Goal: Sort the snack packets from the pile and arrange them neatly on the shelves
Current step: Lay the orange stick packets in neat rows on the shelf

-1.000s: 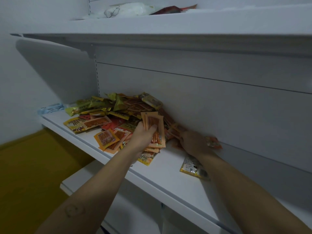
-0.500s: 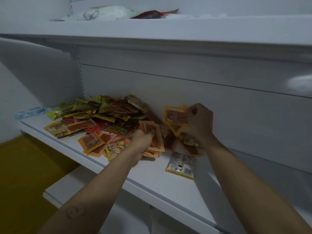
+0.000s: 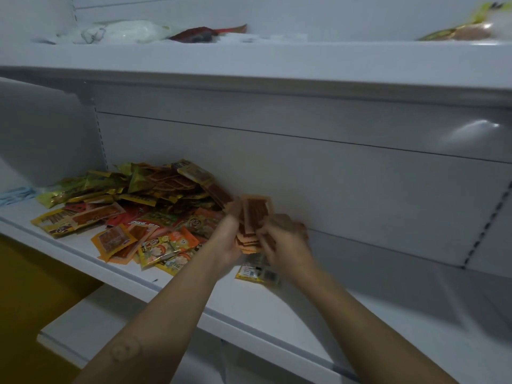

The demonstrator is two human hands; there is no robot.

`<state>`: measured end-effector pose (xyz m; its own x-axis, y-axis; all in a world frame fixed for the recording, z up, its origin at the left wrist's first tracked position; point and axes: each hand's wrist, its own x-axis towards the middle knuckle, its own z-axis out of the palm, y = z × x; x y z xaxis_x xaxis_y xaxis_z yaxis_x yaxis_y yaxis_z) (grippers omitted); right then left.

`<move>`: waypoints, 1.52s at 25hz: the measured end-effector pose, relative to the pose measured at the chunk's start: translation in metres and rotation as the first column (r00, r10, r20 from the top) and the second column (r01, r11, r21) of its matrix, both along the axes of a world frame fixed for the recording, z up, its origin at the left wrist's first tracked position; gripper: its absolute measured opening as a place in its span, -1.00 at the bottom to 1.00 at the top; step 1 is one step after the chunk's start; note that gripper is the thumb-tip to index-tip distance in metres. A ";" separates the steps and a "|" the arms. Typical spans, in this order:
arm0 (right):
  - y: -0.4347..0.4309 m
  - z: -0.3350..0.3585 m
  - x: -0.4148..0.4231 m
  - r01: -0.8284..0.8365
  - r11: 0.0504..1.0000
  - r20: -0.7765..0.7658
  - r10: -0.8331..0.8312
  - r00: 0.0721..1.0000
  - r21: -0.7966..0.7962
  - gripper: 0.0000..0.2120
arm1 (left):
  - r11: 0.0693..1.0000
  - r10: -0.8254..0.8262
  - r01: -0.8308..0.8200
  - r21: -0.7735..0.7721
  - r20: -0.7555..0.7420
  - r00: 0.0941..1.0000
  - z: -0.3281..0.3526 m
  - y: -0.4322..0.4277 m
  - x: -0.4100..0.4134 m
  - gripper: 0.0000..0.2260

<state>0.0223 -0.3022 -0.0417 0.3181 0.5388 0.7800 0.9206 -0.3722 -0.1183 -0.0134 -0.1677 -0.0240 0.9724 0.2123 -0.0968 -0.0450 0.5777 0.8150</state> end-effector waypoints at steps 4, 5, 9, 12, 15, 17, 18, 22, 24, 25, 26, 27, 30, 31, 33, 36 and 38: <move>-0.027 0.002 -0.011 -0.107 0.993 -0.100 0.112 0.989 0.050 -0.93 | 0.994 0.108 -0.108 0.009 0.011 0.994 -0.007 -0.028 0.004 -0.79; -0.034 0.001 -0.014 -0.106 0.986 -0.143 0.124 0.982 0.126 -0.96 | 0.992 0.123 -0.123 0.019 0.007 0.992 -0.007 -0.036 0.004 -0.82; -0.073 0.016 0.000 0.118 0.957 -0.549 0.049 0.834 0.265 -0.62 | 0.978 0.111 -0.123 0.170 0.075 0.991 -0.009 -0.073 0.002 -0.84; -0.119 0.023 0.023 -0.004 0.988 -0.848 0.137 0.511 0.157 -0.33 | 0.897 0.044 -0.106 0.428 0.154 0.987 -0.013 -0.107 0.009 -0.75; -0.166 0.021 0.026 -0.022 0.986 -0.833 0.152 0.532 0.165 -0.51 | 0.877 -0.089 -0.007 0.481 0.177 0.980 -0.018 -0.148 0.019 -0.71; -0.199 0.020 0.021 0.063 0.987 -0.807 0.083 0.584 0.147 -0.52 | 0.887 -0.180 0.087 0.453 0.167 0.969 -0.022 -0.181 0.027 -0.61; -0.214 0.019 0.020 0.100 0.989 -0.796 0.030 0.605 0.113 -0.50 | 0.890 -0.208 0.113 0.442 0.171 0.963 -0.024 -0.196 0.032 -0.55; -0.262 0.000 0.012 0.280 0.960 -0.798 -0.153 0.583 0.021 -0.22 | 0.846 -0.274 0.160 0.508 0.159 0.948 -0.034 -0.259 0.047 -0.42; -0.274 -0.013 0.011 0.312 0.929 -0.859 0.012 0.511 0.198 -0.24 | 0.815 -0.298 0.140 0.562 0.200 0.933 -0.043 -0.276 0.053 -0.48; -0.276 -0.019 0.013 0.324 0.909 -0.873 0.080 0.481 0.262 -0.31 | 0.802 -0.291 0.103 0.589 0.234 0.928 -0.047 -0.279 0.056 -0.52; -0.279 -0.022 0.016 0.320 0.900 -0.880 0.125 0.457 0.294 -0.40 | 0.795 -0.278 0.068 0.602 0.264 0.923 -0.049 -0.280 0.059 -0.55; -0.280 -0.026 0.020 0.315 0.912 -0.882 0.096 0.462 0.264 -0.51 | 0.791 -0.269 0.049 0.610 0.275 0.923 -0.052 -0.280 0.061 -0.58; -0.281 -0.029 0.025 0.310 0.940 -0.852 -0.043 0.523 0.143 -0.78 | 0.790 -0.245 0.054 0.611 0.233 0.941 -0.053 -0.277 0.060 -0.69; -0.282 -0.029 0.025 0.311 0.943 -0.842 -0.067 0.535 0.122 -0.82 | 0.778 -0.234 0.046 0.627 0.221 0.947 -0.054 -0.278 0.061 -0.73; -0.280 -0.029 0.027 0.310 0.945 -0.812 -0.095 0.576 0.109 -0.86 | 0.754 -0.215 0.039 0.656 0.189 0.958 -0.056 -0.279 0.063 -0.77; -0.274 -0.035 0.029 0.248 0.959 -0.783 -0.047 0.621 0.140 -0.71 | 0.752 -0.188 0.068 0.656 0.114 0.976 -0.059 -0.281 0.064 -0.62; -0.273 -0.041 0.031 0.243 0.961 -0.791 -0.048 0.610 0.130 -0.59 | 0.746 -0.182 0.082 0.661 0.084 0.980 -0.064 -0.281 0.067 -0.63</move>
<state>0.0532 -0.5754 -0.0828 0.9135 0.2909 0.2843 0.3814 -0.3695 -0.8474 0.0540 -0.4483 -0.0880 0.9877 0.0434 0.1501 -0.1461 -0.0837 0.9857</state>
